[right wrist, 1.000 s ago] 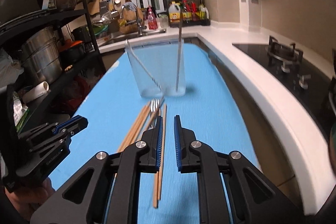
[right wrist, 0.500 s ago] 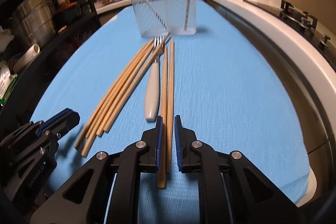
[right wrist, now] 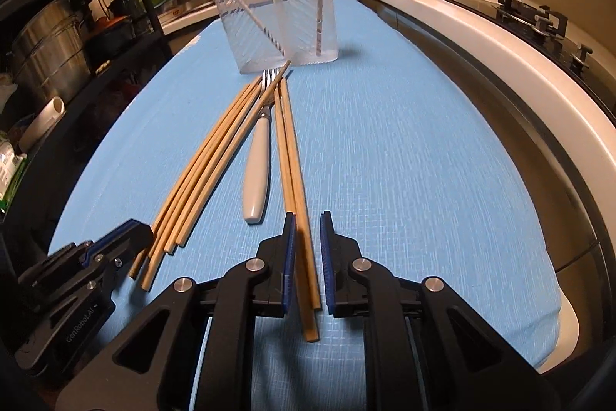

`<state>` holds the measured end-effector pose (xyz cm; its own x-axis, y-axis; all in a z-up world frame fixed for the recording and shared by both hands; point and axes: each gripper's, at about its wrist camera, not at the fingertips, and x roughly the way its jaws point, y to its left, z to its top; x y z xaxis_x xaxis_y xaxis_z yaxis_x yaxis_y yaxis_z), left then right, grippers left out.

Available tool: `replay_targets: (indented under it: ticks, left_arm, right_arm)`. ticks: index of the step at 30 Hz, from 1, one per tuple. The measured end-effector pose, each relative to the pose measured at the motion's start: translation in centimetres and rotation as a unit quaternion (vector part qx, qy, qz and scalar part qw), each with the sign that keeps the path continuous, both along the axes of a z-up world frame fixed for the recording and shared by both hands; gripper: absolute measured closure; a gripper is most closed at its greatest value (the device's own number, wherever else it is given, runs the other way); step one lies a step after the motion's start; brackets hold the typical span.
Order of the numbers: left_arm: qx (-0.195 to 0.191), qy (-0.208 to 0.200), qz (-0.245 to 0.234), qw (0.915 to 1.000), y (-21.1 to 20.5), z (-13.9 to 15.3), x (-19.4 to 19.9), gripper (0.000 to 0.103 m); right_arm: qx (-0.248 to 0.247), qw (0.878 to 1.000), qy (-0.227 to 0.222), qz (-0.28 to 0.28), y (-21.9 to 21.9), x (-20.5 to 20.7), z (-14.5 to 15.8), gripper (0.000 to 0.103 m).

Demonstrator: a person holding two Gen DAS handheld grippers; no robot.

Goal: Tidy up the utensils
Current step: 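Grasp a wooden chopstick with the left gripper while the right gripper grasps another chopstick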

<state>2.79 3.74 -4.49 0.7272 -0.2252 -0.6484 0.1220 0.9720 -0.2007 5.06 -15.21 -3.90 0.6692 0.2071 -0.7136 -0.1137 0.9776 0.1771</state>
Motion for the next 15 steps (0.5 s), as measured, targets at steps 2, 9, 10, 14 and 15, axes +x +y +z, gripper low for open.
replay_targets:
  ticks: [2, 9, 10, 14, 15]
  left_arm:
    - [0.0, 0.001, 0.002, 1.0, 0.05, -0.02, -0.01, 0.093]
    - [0.011, 0.004, -0.002, 0.9999, -0.28, -0.31, -0.14, 0.093]
    - [0.013, 0.003, -0.002, 0.9999, -0.32, -0.3, -0.15, 0.093]
    - [0.019, 0.001, -0.005, 0.9998, -0.83, -0.3, -0.35, 0.093]
    - [0.024, -0.001, -0.007, 0.9997, -0.92, -0.3, -0.41, 0.093]
  right_arm:
    - [0.002, 1.0, 0.013, -0.001, -0.1, 0.25, -0.44, 0.09]
    - [-0.014, 1.0, 0.01, 0.006, 0.51, 0.09, -0.46, 0.09]
    - [-0.016, 1.0, 0.01, 0.007, 0.57, 0.1, -0.41, 0.09]
    - [-0.025, 1.0, 0.011, 0.012, 0.74, -0.01, -0.21, 0.09]
    - [-0.029, 0.999, 0.011, 0.012, 0.76, -0.04, -0.19, 0.09]
